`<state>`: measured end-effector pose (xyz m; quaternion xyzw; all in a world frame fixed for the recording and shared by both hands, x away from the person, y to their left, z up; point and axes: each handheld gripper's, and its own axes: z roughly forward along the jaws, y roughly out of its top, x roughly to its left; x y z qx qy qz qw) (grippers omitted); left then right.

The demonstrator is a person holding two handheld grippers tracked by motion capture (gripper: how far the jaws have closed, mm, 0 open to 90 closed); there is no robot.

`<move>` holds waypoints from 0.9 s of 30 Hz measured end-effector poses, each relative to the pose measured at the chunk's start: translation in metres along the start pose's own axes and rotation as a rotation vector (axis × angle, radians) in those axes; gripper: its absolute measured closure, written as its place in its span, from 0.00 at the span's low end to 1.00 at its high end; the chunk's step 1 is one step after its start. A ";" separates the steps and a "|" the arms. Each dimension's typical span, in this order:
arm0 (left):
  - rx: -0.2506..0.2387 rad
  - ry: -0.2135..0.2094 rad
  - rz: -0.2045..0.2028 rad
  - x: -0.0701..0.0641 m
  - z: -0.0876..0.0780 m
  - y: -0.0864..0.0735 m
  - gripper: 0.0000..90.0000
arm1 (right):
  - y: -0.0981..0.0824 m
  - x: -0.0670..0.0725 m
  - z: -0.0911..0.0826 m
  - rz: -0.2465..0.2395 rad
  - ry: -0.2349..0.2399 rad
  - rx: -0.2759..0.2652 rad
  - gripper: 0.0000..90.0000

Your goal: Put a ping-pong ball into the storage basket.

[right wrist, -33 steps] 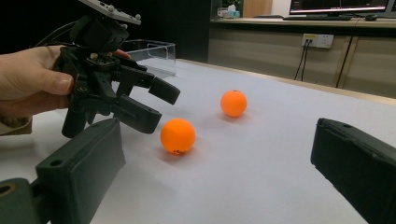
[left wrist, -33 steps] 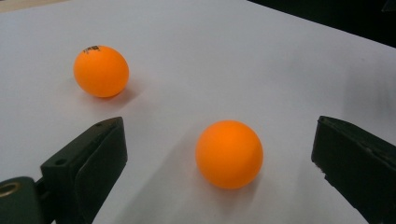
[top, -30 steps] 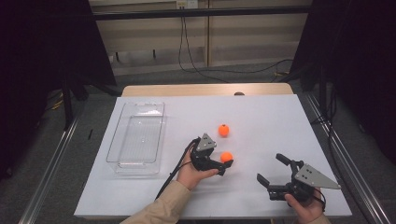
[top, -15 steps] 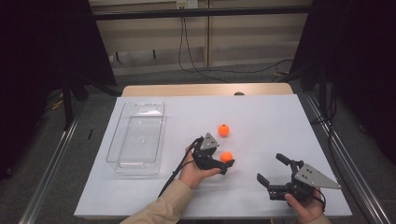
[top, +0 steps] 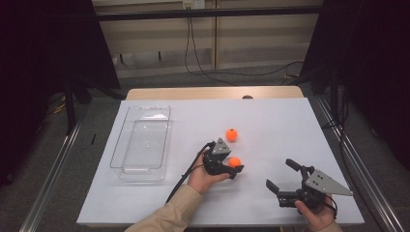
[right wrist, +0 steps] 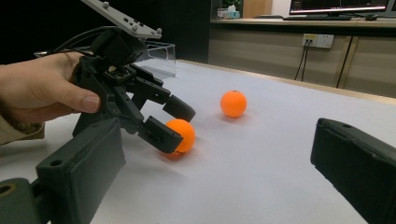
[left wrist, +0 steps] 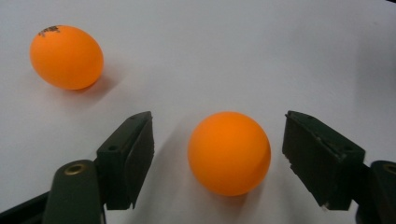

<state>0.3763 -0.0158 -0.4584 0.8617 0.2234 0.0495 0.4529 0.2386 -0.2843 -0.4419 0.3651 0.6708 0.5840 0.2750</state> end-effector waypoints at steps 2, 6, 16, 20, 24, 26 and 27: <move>0.005 -0.002 0.001 0.000 0.001 0.000 0.32 | 0.000 0.000 0.000 0.003 0.000 -0.001 0.02; 0.012 -0.013 -0.001 0.000 0.002 0.000 0.37 | 0.000 0.000 0.000 0.004 0.000 -0.001 0.02; 0.019 -0.027 -0.005 0.001 0.002 0.000 0.47 | 0.000 0.000 0.000 0.004 0.000 0.001 0.02; 0.024 -0.031 -0.008 0.001 0.003 0.000 0.51 | 0.000 0.000 0.000 0.005 -0.001 0.000 0.02; 0.039 -0.038 -0.009 0.000 0.003 0.000 0.54 | 0.000 -0.001 0.000 0.005 -0.002 0.000 0.02; 0.040 -0.040 -0.010 0.000 0.003 0.000 0.55 | 0.000 -0.001 0.000 0.005 -0.002 0.000 0.02; 0.040 -0.040 -0.011 0.000 0.003 0.000 0.55 | 0.000 -0.001 0.000 0.004 -0.002 0.000 0.02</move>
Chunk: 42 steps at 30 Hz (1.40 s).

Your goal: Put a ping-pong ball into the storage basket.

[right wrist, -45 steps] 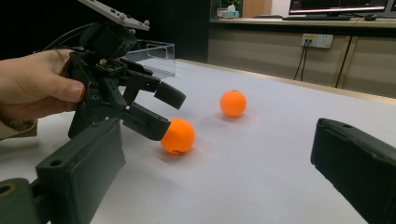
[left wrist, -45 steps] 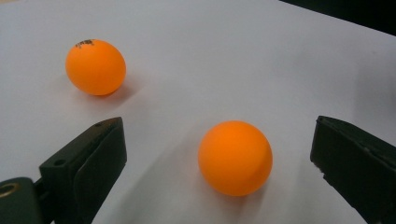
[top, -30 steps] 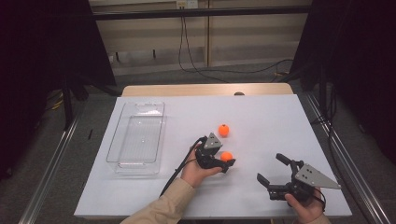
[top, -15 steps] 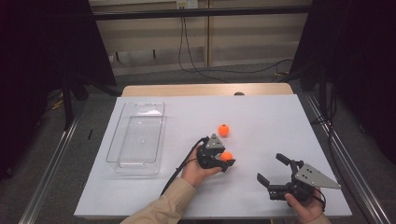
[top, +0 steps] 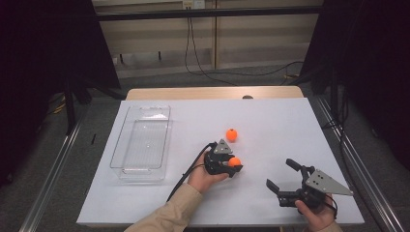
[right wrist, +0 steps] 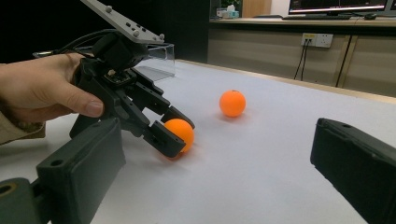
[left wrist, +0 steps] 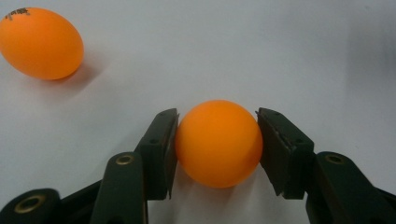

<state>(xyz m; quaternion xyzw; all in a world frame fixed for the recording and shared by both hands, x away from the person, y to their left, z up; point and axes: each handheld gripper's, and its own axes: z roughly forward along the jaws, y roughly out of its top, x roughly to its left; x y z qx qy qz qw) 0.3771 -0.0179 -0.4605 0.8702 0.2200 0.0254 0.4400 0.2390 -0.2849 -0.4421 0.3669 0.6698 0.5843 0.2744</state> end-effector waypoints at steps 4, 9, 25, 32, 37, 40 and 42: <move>0.006 -0.004 -0.007 0.001 -0.001 0.000 0.56 | 0.000 0.000 0.000 0.001 -0.002 0.000 0.02; 0.009 -0.005 -0.012 0.002 -0.001 0.000 0.56 | 0.000 -0.001 0.000 0.004 -0.002 0.001 0.02; 0.014 -0.015 -0.042 0.002 -0.004 0.000 0.57 | -0.001 -0.002 0.000 0.005 -0.006 0.002 0.02; 0.014 -0.017 -0.057 0.006 -0.007 0.001 0.57 | -0.001 -0.003 0.000 0.009 -0.008 0.004 0.02; 0.005 -0.015 -0.062 0.006 -0.011 0.002 0.57 | -0.001 -0.003 -0.001 0.009 -0.010 0.004 0.02; 0.005 -0.023 -0.067 0.006 -0.013 0.002 0.57 | -0.002 -0.003 -0.001 0.009 -0.014 0.004 0.02; 0.007 -0.023 -0.068 0.007 -0.014 0.003 0.57 | -0.002 -0.003 0.000 0.008 -0.015 0.004 0.02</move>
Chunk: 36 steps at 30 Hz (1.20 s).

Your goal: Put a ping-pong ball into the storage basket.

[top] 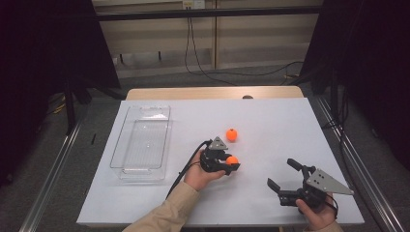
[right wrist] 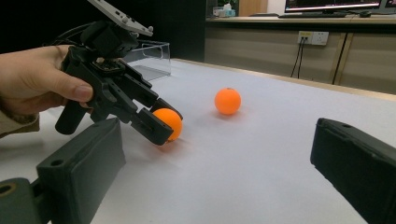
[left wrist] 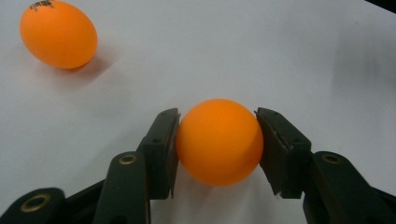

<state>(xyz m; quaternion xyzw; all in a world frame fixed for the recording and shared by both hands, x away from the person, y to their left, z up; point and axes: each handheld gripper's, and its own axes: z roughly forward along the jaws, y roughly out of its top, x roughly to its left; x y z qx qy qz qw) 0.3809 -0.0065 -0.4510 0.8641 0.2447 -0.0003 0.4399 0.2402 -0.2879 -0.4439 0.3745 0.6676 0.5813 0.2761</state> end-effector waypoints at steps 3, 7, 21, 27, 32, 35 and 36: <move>0.001 -0.001 0.004 0.001 0.000 0.000 0.57 | 0.000 0.000 -0.001 0.001 -0.001 0.000 0.02; 0.001 0.000 0.002 0.002 -0.001 0.000 0.57 | 0.000 -0.001 -0.001 0.005 -0.005 -0.001 0.02; 0.003 -0.001 -0.001 0.002 -0.008 0.001 0.57 | 0.000 0.001 -0.001 0.004 0.000 0.001 0.02; -0.004 0.008 -0.015 0.004 -0.012 0.002 0.57 | 0.000 0.000 -0.001 0.005 0.001 -0.002 0.02; -0.008 0.012 -0.029 0.005 -0.017 0.002 0.57 | 0.000 0.001 0.000 0.005 0.004 -0.001 0.02; -0.004 0.012 -0.034 0.006 -0.019 0.003 0.57 | 0.000 0.001 0.000 0.006 0.005 -0.001 0.02; -0.004 0.012 -0.036 0.007 -0.020 0.003 0.57 | 0.000 0.001 0.000 0.006 0.005 -0.001 0.02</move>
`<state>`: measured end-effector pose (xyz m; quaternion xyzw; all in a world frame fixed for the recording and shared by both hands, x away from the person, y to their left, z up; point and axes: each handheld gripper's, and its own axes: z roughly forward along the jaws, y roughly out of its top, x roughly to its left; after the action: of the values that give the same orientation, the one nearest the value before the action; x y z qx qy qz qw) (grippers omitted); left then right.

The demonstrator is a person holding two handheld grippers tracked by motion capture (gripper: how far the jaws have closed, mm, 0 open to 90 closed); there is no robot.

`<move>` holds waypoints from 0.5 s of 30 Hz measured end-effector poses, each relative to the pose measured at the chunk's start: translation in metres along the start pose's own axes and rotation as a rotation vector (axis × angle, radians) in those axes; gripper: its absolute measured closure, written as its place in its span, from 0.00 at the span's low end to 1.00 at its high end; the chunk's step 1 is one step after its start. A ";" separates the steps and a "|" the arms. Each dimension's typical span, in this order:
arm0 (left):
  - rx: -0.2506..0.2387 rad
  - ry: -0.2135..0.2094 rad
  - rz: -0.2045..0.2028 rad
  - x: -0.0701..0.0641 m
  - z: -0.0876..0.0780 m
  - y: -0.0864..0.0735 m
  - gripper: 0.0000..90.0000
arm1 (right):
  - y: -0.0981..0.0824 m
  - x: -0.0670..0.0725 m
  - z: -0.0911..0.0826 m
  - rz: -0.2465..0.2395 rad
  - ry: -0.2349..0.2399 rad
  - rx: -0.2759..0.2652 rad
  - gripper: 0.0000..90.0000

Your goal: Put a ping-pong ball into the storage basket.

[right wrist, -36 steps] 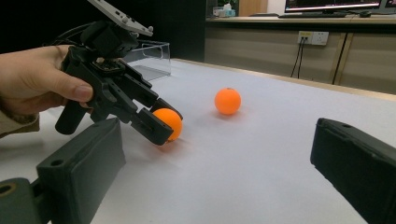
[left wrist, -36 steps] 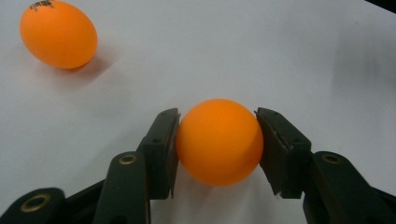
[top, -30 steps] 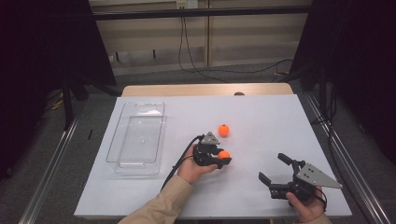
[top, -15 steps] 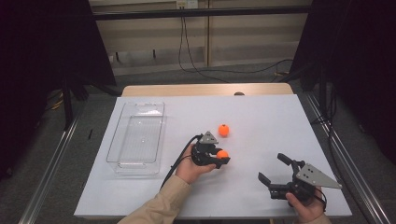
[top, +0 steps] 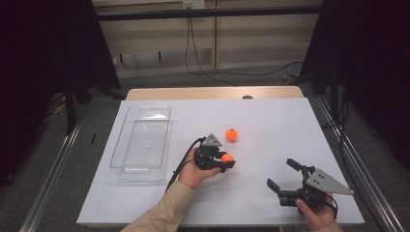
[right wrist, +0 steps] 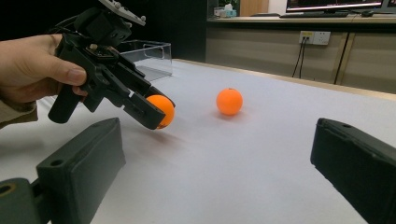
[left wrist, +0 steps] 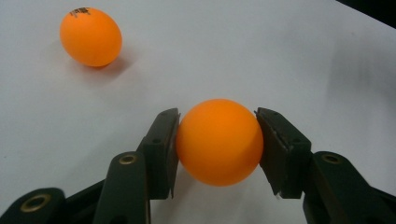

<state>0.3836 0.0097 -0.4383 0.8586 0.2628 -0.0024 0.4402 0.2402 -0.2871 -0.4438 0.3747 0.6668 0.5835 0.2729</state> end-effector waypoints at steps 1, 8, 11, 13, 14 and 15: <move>0.000 -0.001 -0.002 0.000 -0.001 0.000 0.57 | 0.000 0.000 0.000 -0.001 0.001 0.000 0.02; -0.005 0.004 -0.019 0.002 -0.005 0.000 0.57 | 0.000 0.000 0.000 -0.001 0.003 0.000 0.02; -0.007 0.007 -0.026 0.003 -0.007 0.001 0.57 | 0.000 0.000 0.000 -0.001 0.003 -0.001 0.02; -0.003 0.008 -0.026 0.004 -0.009 0.001 0.57 | 0.000 0.000 0.000 -0.001 0.004 -0.001 0.02; -0.008 0.007 -0.033 0.004 -0.009 0.001 0.57 | 0.000 0.000 0.000 0.000 0.005 0.000 0.02; -0.009 0.009 -0.037 0.004 -0.010 0.001 0.57 | 0.000 0.000 0.000 0.000 0.006 0.000 0.02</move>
<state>0.3855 0.0183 -0.4325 0.8516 0.2804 -0.0053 0.4428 0.2404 -0.2866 -0.4437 0.3730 0.6676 0.5846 0.2711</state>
